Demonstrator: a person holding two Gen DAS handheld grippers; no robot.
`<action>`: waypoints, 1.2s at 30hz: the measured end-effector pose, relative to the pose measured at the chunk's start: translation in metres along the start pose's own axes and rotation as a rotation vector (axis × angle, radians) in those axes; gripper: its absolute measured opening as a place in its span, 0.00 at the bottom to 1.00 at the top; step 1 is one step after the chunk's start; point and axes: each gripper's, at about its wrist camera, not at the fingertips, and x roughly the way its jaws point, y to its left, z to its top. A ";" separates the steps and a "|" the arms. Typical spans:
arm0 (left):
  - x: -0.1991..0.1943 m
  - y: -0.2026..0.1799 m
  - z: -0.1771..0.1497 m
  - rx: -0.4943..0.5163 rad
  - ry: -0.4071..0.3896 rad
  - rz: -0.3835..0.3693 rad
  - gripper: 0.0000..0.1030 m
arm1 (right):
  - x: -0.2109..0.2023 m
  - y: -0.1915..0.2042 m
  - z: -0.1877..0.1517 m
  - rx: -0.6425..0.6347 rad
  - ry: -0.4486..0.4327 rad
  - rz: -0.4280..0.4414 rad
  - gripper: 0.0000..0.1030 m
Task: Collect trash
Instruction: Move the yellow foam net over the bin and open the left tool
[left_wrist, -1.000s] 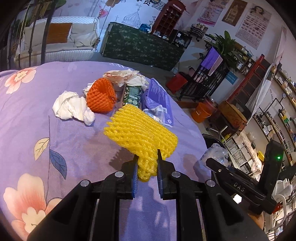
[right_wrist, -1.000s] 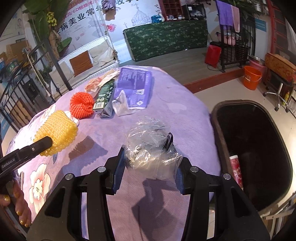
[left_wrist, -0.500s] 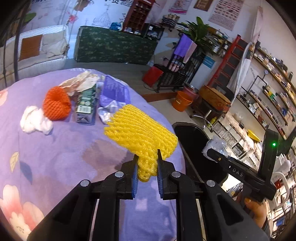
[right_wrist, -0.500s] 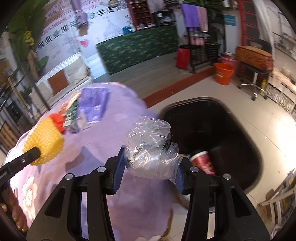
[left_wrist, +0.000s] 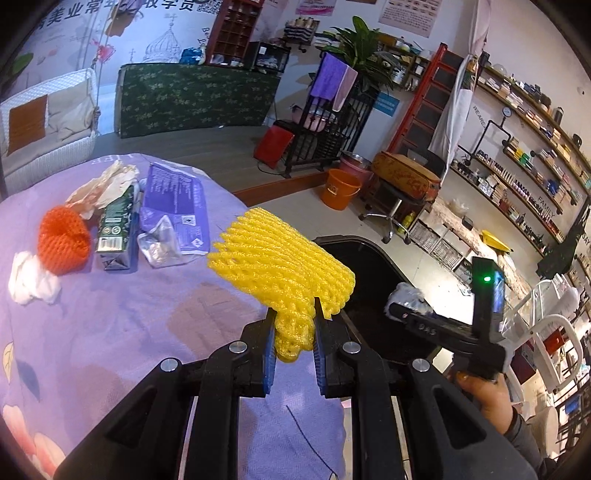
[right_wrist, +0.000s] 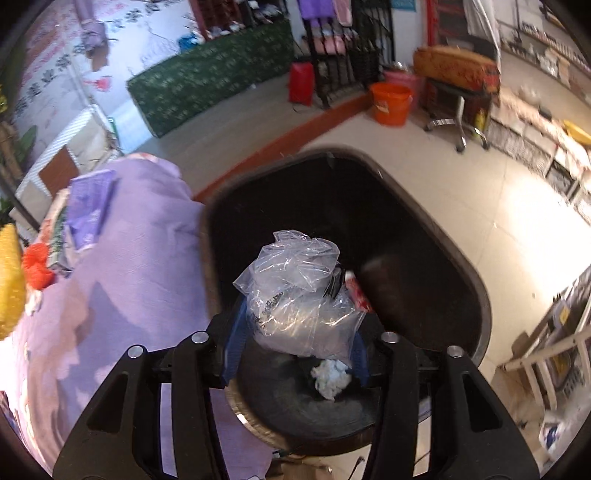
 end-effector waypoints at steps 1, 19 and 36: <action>0.002 -0.002 0.000 0.005 0.004 -0.002 0.16 | 0.005 -0.003 -0.002 0.010 0.014 -0.001 0.60; 0.066 -0.081 0.004 0.153 0.143 -0.168 0.16 | -0.051 -0.058 -0.001 0.162 -0.163 -0.076 0.84; 0.139 -0.137 -0.005 0.249 0.304 -0.221 0.16 | -0.072 -0.121 -0.012 0.301 -0.201 -0.143 0.84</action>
